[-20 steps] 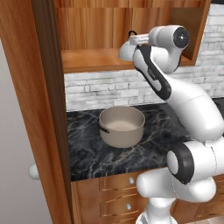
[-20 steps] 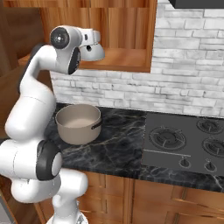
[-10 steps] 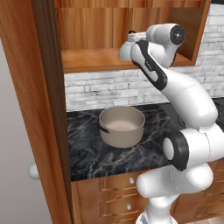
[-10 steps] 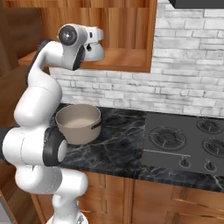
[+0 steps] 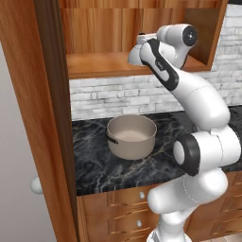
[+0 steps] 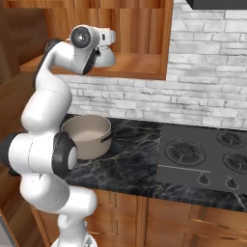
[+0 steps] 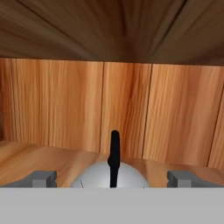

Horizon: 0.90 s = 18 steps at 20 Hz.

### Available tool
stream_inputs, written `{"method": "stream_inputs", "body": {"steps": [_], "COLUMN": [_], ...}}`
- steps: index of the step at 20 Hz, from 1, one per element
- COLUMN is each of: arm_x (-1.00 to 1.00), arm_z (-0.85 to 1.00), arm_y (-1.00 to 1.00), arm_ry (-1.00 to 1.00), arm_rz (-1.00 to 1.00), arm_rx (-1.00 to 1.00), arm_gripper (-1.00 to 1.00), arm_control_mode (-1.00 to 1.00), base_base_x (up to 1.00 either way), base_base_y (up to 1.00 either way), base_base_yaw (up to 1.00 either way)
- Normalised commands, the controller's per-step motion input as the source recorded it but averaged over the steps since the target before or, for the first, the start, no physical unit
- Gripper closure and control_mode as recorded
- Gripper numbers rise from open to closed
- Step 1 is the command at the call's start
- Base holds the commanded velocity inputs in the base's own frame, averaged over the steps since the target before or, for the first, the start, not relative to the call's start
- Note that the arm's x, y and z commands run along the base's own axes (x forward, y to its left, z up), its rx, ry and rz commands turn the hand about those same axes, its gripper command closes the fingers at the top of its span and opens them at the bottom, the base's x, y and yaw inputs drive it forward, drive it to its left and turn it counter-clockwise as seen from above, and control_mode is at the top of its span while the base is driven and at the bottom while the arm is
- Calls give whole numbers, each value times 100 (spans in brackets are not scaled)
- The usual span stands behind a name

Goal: Pick the kettle from the cabinet and place it on a stove burner. Then pick the pot from the counter and place it on another stove burner. Finally, turn both burners on.

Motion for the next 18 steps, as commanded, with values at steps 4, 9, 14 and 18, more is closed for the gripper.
{"method": "stream_inputs", "body": {"steps": [4, 9, 14, 18], "arm_x": [19, 19, 14, 15], "arm_z": [0, 0, 0, 0], "arm_y": [-1, -5, -4, 0], "arm_ry": [0, 0, 0, 0], "arm_rz": [4, 5, 4, 3], "arm_rx": [0, 0, 0, 0], "arm_gripper": [-100, -100, -100, -100], "arm_control_mode": [-100, -100, -100, -100], "base_base_x": [0, 0, 0, 0], "base_base_y": [0, 0, 0, 0], "base_base_yaw": [0, 0, 0, 0]}}
